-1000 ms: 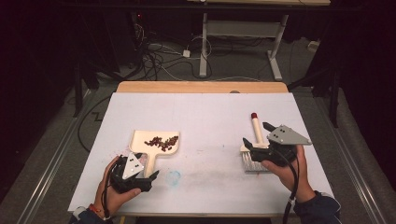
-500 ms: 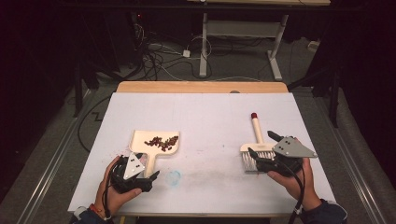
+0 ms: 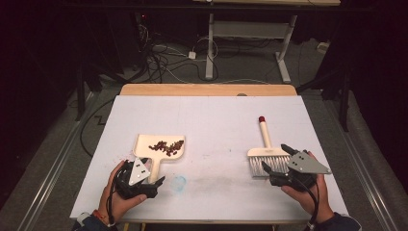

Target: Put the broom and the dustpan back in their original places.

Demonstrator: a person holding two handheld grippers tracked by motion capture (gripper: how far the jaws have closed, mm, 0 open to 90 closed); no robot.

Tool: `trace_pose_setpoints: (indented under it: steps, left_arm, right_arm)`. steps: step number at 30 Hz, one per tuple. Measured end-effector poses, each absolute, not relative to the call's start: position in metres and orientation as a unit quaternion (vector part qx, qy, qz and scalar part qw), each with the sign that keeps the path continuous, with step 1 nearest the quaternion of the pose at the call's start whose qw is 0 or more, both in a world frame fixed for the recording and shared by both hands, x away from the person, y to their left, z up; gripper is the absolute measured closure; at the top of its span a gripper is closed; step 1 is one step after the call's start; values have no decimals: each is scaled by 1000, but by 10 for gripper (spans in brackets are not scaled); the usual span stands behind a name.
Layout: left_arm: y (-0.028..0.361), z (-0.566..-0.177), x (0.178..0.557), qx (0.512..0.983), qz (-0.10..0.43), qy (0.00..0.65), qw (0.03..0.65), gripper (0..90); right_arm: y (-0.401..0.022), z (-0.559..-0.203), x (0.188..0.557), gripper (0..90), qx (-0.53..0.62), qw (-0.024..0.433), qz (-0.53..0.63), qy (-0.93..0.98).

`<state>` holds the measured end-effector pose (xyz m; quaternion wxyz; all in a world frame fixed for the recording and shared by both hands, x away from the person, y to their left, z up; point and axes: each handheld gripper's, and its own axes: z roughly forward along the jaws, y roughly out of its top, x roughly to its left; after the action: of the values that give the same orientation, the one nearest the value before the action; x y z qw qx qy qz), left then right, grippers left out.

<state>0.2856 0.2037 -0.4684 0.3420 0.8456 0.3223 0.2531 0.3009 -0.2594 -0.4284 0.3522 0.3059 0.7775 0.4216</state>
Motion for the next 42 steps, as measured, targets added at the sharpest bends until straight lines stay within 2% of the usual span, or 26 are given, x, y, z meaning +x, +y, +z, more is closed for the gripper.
trace_pose_setpoints:
  steps: [19, 42]
  left_arm:
    - [204, -467, 285, 844, 257, 318, 348, 174]
    - [201, -469, 281, 850, 257, 311, 340, 174]
  right_arm:
    - [-284, -469, 278, 180, 323, 326, 400, 793]
    - [-279, -465, 274, 182, 312, 324, 412, 792]
